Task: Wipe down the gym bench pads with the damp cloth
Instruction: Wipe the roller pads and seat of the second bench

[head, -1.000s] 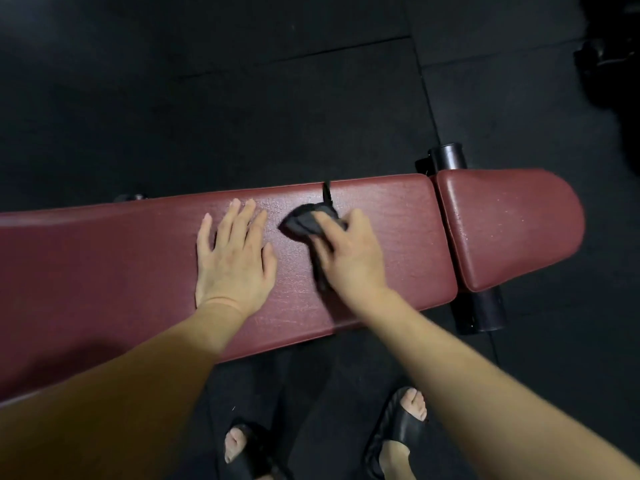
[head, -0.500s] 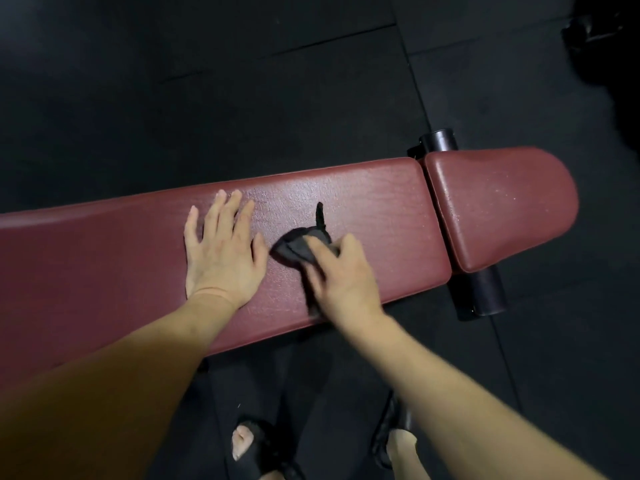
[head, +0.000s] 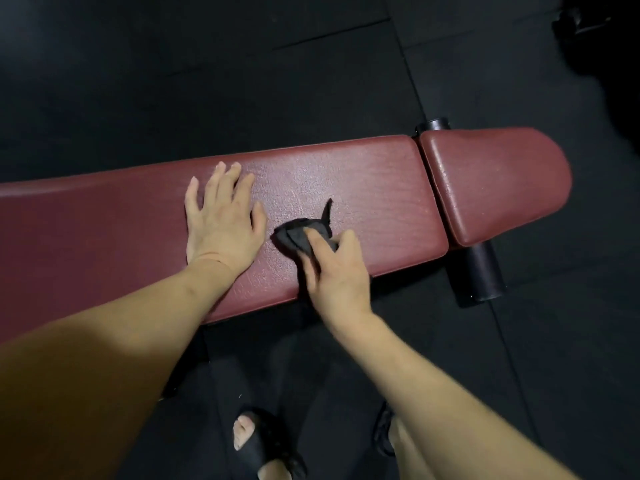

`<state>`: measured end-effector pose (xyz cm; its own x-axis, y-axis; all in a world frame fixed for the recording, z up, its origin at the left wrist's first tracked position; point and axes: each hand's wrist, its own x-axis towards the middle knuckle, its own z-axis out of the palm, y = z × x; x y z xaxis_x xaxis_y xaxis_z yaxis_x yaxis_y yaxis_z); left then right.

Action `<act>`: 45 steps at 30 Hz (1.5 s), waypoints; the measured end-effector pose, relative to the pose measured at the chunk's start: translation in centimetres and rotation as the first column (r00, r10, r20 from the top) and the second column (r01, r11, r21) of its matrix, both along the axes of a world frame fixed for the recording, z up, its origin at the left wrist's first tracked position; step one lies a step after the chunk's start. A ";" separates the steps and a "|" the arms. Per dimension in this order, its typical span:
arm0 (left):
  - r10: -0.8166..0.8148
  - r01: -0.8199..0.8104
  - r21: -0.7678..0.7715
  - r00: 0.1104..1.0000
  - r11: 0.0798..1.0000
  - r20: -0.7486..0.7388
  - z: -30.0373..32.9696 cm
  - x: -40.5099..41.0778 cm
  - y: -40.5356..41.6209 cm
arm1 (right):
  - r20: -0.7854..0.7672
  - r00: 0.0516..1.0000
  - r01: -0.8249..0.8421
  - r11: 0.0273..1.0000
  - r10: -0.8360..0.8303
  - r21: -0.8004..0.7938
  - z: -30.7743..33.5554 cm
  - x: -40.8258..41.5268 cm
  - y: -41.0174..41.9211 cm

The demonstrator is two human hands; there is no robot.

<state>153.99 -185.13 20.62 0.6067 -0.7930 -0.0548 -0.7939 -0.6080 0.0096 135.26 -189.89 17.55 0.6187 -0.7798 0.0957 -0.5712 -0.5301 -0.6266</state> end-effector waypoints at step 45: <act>-0.201 0.201 -0.061 0.980 0.978 0.014 -4.0 -2.5 -11.6 | -0.116 0.931 0.342 0.938 -0.347 -0.057 -4.8 -3.4 -16.2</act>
